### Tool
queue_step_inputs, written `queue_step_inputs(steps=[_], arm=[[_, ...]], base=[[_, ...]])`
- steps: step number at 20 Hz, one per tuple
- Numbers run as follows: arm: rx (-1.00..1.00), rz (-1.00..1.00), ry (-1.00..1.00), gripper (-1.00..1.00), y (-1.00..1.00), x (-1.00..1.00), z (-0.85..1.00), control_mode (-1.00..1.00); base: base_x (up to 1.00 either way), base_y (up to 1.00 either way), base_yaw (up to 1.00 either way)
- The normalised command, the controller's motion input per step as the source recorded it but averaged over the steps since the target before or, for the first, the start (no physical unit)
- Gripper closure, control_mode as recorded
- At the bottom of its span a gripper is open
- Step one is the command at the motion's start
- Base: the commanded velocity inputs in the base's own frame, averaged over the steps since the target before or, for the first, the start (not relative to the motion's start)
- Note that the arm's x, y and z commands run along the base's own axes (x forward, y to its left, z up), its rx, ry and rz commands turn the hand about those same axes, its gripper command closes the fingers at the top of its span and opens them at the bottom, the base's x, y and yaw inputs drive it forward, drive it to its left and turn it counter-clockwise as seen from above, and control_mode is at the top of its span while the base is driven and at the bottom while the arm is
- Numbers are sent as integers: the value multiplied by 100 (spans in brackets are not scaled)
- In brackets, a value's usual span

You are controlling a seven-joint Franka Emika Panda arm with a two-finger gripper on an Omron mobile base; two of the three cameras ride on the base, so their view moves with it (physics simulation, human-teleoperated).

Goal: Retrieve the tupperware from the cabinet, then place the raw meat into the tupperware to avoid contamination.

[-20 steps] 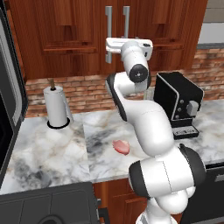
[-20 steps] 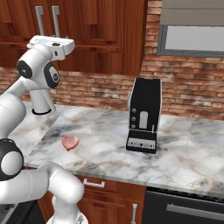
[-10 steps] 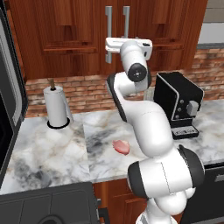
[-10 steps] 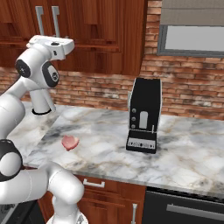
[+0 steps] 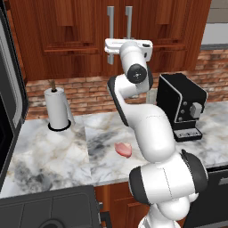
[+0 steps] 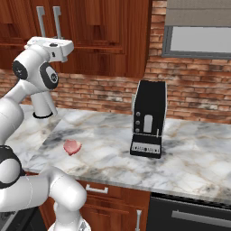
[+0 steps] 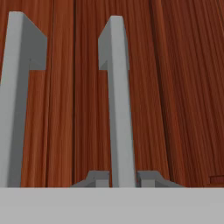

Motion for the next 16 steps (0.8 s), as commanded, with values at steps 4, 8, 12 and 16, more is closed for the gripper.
queue_step_inputs(steps=[4, 8, 12, 16], arm=[[0, 0, 2, 100, 37, 2, -12, -100], [0, 0, 4, 100, 20, 15, -7, -100], [0, 0, 1, 100, 3, 19, 0, -100], [0, 0, 1, 100, 0, 13, 0, -100]], base=[[0, 0, 0], [0, 0, 0], [0, 0, 0], [0, 0, 0]])
